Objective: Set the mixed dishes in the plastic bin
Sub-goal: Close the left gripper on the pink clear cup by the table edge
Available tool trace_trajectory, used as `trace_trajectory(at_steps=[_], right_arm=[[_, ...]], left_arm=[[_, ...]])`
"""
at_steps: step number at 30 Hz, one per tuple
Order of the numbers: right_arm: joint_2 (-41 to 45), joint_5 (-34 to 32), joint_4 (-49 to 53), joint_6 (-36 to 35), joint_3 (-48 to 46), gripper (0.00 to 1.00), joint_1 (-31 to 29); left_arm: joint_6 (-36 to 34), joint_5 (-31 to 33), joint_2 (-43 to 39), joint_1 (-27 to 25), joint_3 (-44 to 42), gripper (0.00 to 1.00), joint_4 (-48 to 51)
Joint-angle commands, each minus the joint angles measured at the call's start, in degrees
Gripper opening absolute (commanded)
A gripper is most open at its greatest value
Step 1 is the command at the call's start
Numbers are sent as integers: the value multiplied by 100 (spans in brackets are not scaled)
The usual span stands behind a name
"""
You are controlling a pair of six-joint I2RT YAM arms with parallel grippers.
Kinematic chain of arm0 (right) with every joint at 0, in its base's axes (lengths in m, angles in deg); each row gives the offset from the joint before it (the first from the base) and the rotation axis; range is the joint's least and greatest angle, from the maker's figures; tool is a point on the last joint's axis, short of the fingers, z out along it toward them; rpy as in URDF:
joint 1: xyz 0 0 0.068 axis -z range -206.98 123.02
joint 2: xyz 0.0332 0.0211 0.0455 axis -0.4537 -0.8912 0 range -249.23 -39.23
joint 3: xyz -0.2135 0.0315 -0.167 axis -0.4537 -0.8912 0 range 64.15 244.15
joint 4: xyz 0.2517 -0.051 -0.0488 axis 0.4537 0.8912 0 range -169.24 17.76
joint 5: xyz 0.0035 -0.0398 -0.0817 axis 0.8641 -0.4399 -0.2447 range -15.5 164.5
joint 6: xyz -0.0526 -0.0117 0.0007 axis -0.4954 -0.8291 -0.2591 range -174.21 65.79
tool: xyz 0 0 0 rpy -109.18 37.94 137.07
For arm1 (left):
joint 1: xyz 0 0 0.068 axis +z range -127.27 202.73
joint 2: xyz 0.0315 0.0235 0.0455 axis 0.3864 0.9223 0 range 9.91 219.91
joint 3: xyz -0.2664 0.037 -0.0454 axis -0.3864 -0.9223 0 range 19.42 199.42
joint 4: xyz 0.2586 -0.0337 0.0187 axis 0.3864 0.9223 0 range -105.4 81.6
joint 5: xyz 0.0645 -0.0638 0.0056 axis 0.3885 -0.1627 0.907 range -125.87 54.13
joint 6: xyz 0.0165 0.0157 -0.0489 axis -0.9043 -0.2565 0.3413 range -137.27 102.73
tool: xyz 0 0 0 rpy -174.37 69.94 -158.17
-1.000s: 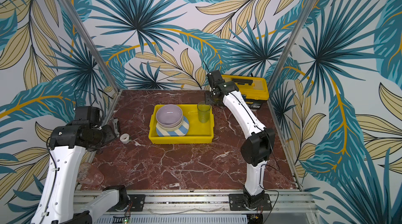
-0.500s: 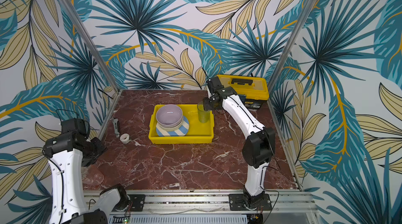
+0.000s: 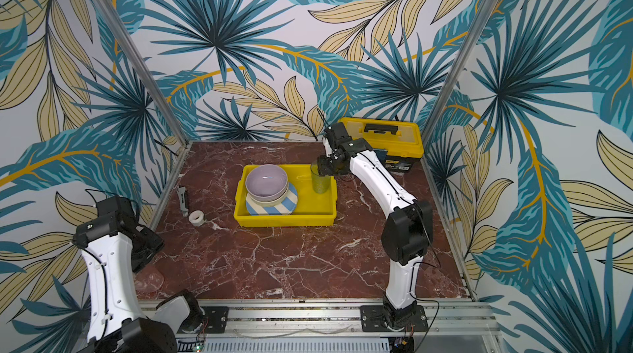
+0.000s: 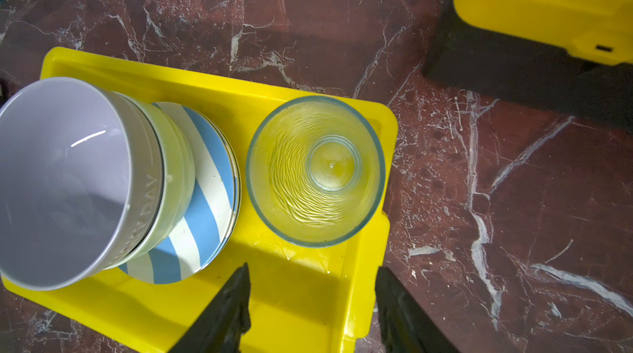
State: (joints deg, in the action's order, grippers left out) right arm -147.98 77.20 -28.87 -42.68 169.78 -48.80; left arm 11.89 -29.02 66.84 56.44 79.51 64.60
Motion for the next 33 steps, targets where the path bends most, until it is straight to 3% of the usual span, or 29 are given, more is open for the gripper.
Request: trace_trajectory(at_steps=[1,8,14,27,33], right_arm=[[47,149,-60,-36,-86,61,-1],[-21,230,-45,-106,-77,61,-5],[-40,284,-12,-133,-68,61,-3],[-49,362,-44,-131,-51,61,6],[38,186,60,-199,-76,61,15]], left_arm=[[71,209,20,157,-15,48,-213],[48,141,192,444,-52,48,-442],[-110,-645,665,1020,-170,48,-882],[-203,-869,891,1041,-235,43,-874],[-227,-1179,855,1041,-376,31,-882]])
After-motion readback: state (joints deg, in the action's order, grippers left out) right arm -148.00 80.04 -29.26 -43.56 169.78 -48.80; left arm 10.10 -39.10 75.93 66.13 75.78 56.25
